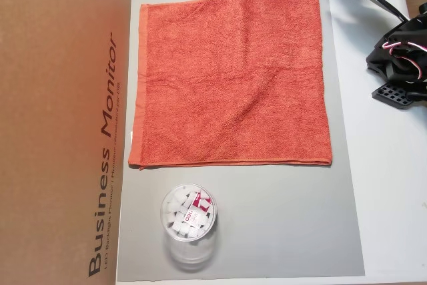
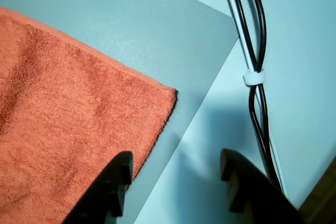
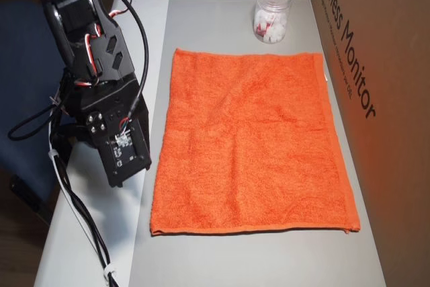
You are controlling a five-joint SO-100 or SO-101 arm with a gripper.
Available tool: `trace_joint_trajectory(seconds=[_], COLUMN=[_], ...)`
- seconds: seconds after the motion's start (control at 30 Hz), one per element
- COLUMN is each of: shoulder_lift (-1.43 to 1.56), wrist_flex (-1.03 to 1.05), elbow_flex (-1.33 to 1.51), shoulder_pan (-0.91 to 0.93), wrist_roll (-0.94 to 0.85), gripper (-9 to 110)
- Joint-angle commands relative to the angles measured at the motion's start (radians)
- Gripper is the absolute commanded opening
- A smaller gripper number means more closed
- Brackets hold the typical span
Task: Fold the blanket.
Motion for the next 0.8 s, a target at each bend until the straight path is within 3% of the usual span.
trace_joint_trajectory(seconds=[0.0, 0.33, 0.77], shoulder_lift=[-0.028, -0.097, -0.118], wrist_flex=[-0.029, -0.364, -0.595], elbow_flex=[0.002, 0.169, 0.385], shoulder_pan=[0.018, 0.023, 0.021], wrist_roll=[0.0, -0.014, -0.057], gripper=[17, 18, 18])
